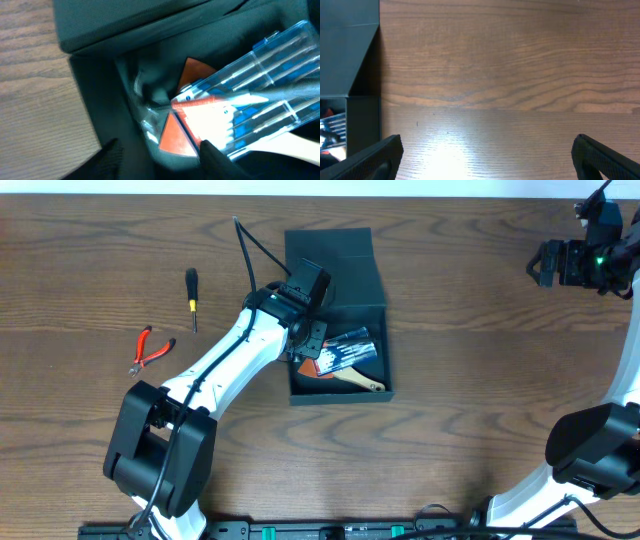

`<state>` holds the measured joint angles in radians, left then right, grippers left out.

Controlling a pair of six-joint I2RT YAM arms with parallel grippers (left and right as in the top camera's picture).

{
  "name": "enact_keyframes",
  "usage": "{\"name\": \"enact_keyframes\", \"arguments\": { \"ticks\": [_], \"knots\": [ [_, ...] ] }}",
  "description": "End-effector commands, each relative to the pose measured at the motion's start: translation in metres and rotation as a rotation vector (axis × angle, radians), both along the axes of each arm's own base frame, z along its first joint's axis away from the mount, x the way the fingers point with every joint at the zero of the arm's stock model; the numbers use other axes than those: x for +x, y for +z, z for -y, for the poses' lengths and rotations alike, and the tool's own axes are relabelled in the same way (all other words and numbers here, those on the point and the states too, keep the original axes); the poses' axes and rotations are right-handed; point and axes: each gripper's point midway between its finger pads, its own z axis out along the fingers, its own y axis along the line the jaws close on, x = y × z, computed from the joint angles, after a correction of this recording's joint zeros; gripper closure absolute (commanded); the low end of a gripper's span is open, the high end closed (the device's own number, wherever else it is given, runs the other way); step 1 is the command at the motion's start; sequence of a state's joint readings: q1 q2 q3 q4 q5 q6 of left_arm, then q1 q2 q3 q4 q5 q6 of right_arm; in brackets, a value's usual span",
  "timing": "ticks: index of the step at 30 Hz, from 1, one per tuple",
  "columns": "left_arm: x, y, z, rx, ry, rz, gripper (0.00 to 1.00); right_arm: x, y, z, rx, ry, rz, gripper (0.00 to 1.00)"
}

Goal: Pack container
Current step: 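Carry the hammer over the green box and release it inside, then move the left gripper over the black-handled yellow screwdriver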

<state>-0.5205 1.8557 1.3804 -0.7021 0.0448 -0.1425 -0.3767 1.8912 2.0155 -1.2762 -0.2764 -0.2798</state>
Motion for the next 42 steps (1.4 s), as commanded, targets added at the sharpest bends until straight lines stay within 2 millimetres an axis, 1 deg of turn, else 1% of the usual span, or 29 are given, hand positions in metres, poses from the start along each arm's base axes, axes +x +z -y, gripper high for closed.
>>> {"name": "enact_keyframes", "arguments": {
  "ticks": [1,12,14,16,19,20,22,24,25,26,27,29,30,31,32,34,36,38,42],
  "knots": [
    [0.002,-0.004,-0.01,0.039,0.012,0.002,0.47,-0.002,-0.003,0.005,0.004,-0.011,-0.009,0.01],
    [0.002,-0.004,-0.01,0.038,0.012,0.003,0.47,-0.002,-0.003,0.005,0.005,-0.011,-0.01,0.01],
    [0.002,-0.001,-0.01,0.036,0.012,0.008,0.47,-0.002,-0.003,0.005,0.005,-0.011,-0.01,0.01],
    [0.002,0.01,-0.01,0.028,0.013,0.022,0.47,-0.002,-0.003,0.005,0.005,-0.011,-0.01,0.01],
    [0.001,0.043,-0.013,0.01,0.017,0.074,0.47,-0.002,-0.003,0.005,0.004,-0.011,-0.01,0.01],
    [0.0,0.059,-0.017,0.014,0.025,0.103,0.47,-0.002,-0.003,0.005,0.004,-0.011,-0.01,0.01],
    [-0.002,0.094,-0.03,0.038,0.05,0.167,0.39,-0.002,-0.003,0.005,0.004,-0.011,-0.01,0.01],
    [-0.005,0.129,-0.051,0.068,0.108,0.231,0.22,-0.002,-0.003,0.005,0.004,-0.011,-0.01,0.01],
    [-0.005,0.149,-0.066,0.075,0.16,0.262,0.15,-0.002,-0.003,0.005,0.005,-0.011,-0.011,0.01],
    [-0.005,0.163,-0.076,0.066,0.199,0.279,0.08,-0.002,-0.003,0.005,0.005,-0.011,-0.012,0.01],
    [-0.002,0.178,-0.088,0.047,0.253,0.296,0.07,-0.003,-0.004,0.005,0.006,-0.011,-0.013,0.01],
    [0.008,0.199,-0.109,-0.002,0.339,0.322,0.05,-0.003,-0.004,0.005,0.007,-0.011,-0.014,0.01],
    [0.018,0.207,-0.121,-0.028,0.377,0.334,0.0,-0.003,-0.004,0.005,0.007,-0.011,-0.014,0.01],
    [0.026,0.211,-0.131,-0.04,0.406,0.34,0.01,-0.003,-0.004,0.004,0.007,-0.011,-0.014,0.01],
    [0.034,0.214,-0.14,-0.046,0.434,0.346,0.01,-0.003,-0.004,0.004,0.007,-0.011,-0.014,0.01],
    [0.052,0.211,-0.163,-0.032,0.488,0.346,0.02,-0.003,-0.004,0.005,0.007,-0.011,-0.014,0.01],
    [0.069,0.198,-0.182,-0.021,0.529,0.319,0.01,-0.003,-0.004,0.004,0.007,-0.011,-0.015,0.01],
    [0.082,0.178,-0.194,-0.014,0.536,0.278,0.01,-0.004,-0.004,0.004,0.008,-0.011,-0.018,0.01],
    [0.096,0.125,-0.214,0.026,0.545,0.161,0.01,-0.004,-0.004,0.002,0.01,-0.008,-0.022,0.01]
  ]
}}
